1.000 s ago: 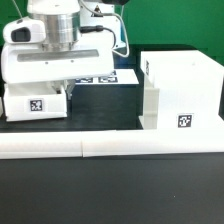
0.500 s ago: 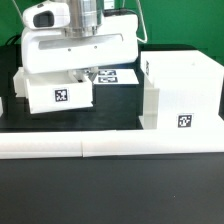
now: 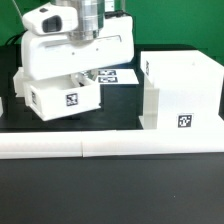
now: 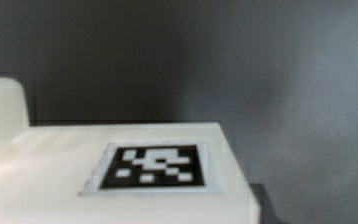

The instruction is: Assemble drawer

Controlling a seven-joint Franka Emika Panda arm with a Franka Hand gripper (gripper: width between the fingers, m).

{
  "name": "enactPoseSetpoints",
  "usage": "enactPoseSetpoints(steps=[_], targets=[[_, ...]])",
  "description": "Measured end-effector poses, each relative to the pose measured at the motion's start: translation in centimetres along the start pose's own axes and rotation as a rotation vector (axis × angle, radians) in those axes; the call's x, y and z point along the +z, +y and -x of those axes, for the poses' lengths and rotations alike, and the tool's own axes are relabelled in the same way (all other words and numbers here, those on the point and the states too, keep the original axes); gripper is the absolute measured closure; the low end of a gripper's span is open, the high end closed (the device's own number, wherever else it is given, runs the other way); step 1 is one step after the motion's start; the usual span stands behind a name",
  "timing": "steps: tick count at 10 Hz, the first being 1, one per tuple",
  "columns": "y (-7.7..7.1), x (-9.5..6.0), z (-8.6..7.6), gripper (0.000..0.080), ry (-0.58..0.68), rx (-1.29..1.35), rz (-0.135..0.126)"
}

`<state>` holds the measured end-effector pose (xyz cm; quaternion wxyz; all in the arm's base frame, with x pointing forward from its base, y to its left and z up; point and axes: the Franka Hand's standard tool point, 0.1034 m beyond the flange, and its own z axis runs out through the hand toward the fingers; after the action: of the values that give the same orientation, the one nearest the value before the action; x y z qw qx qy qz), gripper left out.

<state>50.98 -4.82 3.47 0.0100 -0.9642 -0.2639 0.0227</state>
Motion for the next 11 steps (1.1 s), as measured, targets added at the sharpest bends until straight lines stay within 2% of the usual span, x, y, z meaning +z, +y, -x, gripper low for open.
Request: enactPoseSetpoints(steps=[2, 7, 11], targets=[[0.4, 0.1, -0.9, 0.0757, -0.005, -0.193, 0.004], [0.9, 0.1, -0.6, 0.0757, -0.022, -0.486, 0.015], [1.3, 0.1, -1.4, 0.0757, -0.06, -0.815, 0.036]])
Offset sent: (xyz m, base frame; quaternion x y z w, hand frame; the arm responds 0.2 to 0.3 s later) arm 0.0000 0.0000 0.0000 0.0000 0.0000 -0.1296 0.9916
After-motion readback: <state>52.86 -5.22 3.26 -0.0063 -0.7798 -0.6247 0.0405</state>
